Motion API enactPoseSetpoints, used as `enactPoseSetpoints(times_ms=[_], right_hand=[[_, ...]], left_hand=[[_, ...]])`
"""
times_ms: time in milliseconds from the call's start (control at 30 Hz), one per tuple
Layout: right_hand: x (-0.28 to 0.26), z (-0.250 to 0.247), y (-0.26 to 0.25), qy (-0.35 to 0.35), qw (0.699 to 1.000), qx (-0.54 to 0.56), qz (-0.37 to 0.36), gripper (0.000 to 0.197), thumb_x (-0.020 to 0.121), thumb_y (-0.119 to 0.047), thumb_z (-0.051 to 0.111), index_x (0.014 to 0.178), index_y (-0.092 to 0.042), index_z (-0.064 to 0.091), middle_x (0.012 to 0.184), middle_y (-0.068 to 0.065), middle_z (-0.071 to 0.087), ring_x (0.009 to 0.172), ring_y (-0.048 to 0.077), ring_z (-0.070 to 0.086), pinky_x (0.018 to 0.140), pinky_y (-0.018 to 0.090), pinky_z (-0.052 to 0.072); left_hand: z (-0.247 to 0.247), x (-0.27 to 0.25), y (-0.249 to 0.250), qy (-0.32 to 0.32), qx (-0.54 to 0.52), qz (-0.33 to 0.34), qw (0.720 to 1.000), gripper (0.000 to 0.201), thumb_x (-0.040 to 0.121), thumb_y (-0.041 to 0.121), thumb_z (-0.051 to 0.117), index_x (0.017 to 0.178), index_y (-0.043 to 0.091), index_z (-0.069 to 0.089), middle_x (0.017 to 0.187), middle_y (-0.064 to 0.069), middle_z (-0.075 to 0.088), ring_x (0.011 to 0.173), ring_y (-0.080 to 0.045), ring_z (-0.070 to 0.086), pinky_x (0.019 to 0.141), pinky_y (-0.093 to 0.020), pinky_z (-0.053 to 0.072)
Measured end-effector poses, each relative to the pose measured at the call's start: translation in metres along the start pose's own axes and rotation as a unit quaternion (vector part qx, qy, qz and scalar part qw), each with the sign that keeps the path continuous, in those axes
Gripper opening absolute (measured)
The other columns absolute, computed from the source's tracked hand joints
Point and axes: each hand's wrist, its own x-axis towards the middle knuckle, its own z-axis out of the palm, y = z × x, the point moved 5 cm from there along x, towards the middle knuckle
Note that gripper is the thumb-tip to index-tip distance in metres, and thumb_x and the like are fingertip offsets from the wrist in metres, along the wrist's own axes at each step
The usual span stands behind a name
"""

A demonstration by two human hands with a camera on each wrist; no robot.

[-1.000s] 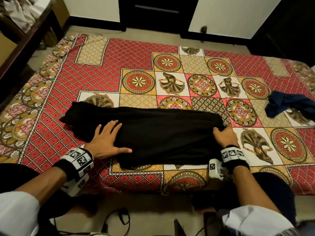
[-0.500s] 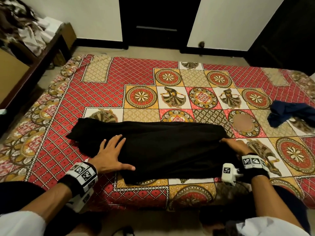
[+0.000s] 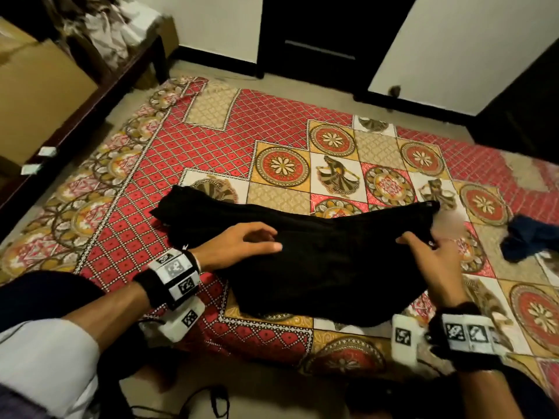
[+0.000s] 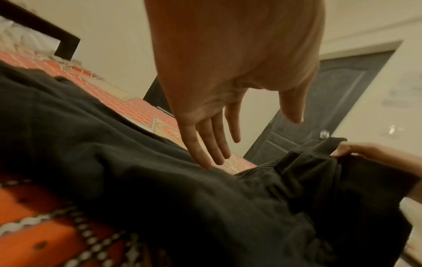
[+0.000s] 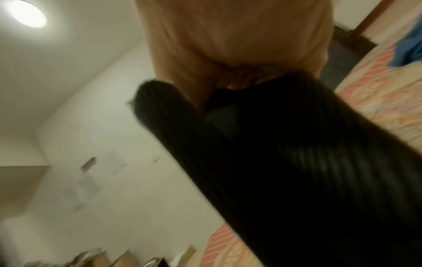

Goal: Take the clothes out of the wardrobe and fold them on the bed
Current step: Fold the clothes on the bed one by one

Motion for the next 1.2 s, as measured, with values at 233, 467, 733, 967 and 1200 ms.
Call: enactPoseSetpoints(times_ms=[233, 467, 733, 967, 1200], right_hand=[[-0.088, 0.194, -0.080, -0.173, 0.977, 0.002, -0.123, 0.032, 0.077, -0.032, 0.079, 0.104, -0.019, 0.067, 0.093, -0.006, 0.077, 0.086, 0.006, 0.074, 0.081, 0.035, 0.060], [-0.149, 0.348, -0.086, -0.353, 0.930, 0.093, 0.034, 0.023, 0.095, -0.011, 0.064, 0.115, -0.014, 0.052, 0.081, 0.014, 0.065, 0.051, 0.020, 0.065, 0.061, 0.041, 0.060], [-0.126, 0.266, -0.032, -0.107, 0.932, -0.192, -0.289, 0.047, 0.090, -0.048, 0.058, 0.134, -0.031, 0.061, 0.132, -0.007, 0.065, 0.127, 0.010, 0.056, 0.107, 0.040, 0.048], [-0.152, 0.264, 0.043, -0.230, 0.848, -0.410, -0.246, 0.086, 0.096, -0.080, 0.026, 0.165, -0.035, -0.001, 0.173, -0.003, -0.012, 0.159, 0.018, -0.014, 0.126, 0.059, 0.000], [-0.166, 0.271, 0.033, -0.211, 0.848, -0.411, -0.260, 0.091, 0.092, -0.049, 0.057, 0.164, -0.035, 0.003, 0.173, 0.002, -0.002, 0.160, 0.024, -0.002, 0.126, 0.058, 0.010]], left_hand=[[-0.039, -0.022, 0.040, -0.075, -0.316, -0.021, 0.946, 0.065, 0.093, 0.062, 0.048, 0.136, 0.015, 0.057, 0.124, -0.011, 0.066, 0.107, -0.031, 0.066, 0.080, -0.050, 0.058], [-0.138, -0.041, -0.009, 0.065, -0.154, -0.186, 0.968, 0.027, 0.083, 0.036, 0.073, 0.067, 0.014, 0.067, 0.063, -0.010, 0.057, 0.041, -0.018, 0.052, 0.040, -0.020, 0.037], [-0.170, -0.027, -0.058, 0.194, -0.133, -0.245, 0.941, 0.018, 0.079, 0.015, 0.078, 0.090, 0.006, 0.068, 0.087, -0.015, 0.072, 0.065, -0.025, 0.067, 0.055, -0.027, 0.049], [-0.181, -0.021, -0.070, 0.318, -0.120, -0.235, 0.911, 0.025, 0.085, 0.007, 0.076, 0.074, 0.011, 0.053, 0.087, -0.011, 0.062, 0.073, -0.023, 0.059, 0.063, -0.030, 0.046], [-0.175, -0.033, -0.078, 0.319, 0.024, -0.269, 0.909, 0.054, 0.078, 0.046, 0.084, 0.107, 0.009, 0.055, 0.108, -0.012, 0.064, 0.100, -0.032, 0.062, 0.094, -0.044, 0.053]])
